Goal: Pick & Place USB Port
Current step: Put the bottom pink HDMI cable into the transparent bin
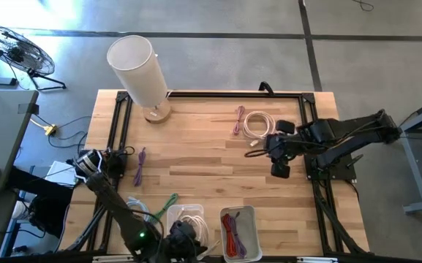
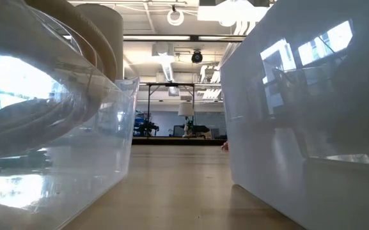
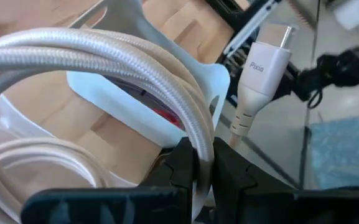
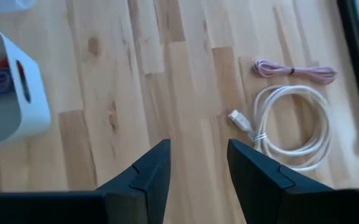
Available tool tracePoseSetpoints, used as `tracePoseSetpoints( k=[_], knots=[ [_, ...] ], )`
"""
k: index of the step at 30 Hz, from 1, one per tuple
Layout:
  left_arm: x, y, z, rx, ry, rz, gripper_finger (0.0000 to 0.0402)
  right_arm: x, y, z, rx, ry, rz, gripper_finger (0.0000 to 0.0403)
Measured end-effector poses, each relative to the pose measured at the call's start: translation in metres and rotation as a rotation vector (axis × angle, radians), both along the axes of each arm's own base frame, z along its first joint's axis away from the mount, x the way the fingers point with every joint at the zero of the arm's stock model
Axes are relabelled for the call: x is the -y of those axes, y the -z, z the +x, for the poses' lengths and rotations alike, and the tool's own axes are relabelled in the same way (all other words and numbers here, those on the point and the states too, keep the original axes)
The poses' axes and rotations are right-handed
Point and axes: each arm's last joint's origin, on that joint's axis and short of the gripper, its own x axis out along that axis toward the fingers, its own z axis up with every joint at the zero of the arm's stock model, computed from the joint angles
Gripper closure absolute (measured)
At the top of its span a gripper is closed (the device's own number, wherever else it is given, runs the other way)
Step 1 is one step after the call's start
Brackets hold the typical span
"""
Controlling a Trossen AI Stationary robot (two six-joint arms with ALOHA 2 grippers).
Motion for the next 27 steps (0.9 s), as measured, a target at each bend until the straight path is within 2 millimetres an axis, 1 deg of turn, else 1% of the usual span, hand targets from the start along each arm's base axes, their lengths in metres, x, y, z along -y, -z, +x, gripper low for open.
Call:
tracePoseSetpoints(
  k=[5, 8, 11, 15, 17, 19, 27],
  knots=[
    [-0.003, 0.001, 0.0, -0.001, -0.085, -0.071, 0.0375, -0.003, 0.001, -0.002, -0.024, -0.051, -0.036, 0.0254],
    [-0.003, 0.001, -0.001, -0.015, -0.103, -0.116, 0.0375, -0.004, 0.001, -0.003, -0.033, -0.081, -0.049, 0.0254],
    [-0.004, 0.004, -0.003, -0.076, -0.105, -0.149, 0.0375, -0.004, 0.001, -0.003, -0.037, -0.099, -0.058, 0.0254],
    [-0.01, 0.012, -0.01, -0.194, -0.128, -0.127, 0.0375, -0.004, 0.001, -0.003, -0.04, -0.117, -0.075, 0.0254],
    [-0.012, 0.012, -0.014, -0.266, -0.111, -0.121, 0.0375, -0.004, 0.001, -0.003, -0.043, -0.125, -0.079, 0.0254],
    [-0.013, 0.011, -0.015, -0.302, -0.102, -0.122, 0.0375, -0.004, 0.001, -0.003, -0.045, -0.132, -0.082, 0.0254],
    [-0.02, 0.015, -0.01, -0.395, -0.072, -0.147, 0.0375, -0.004, 0.001, -0.003, -0.048, -0.149, -0.09, 0.0254]
  ],
)
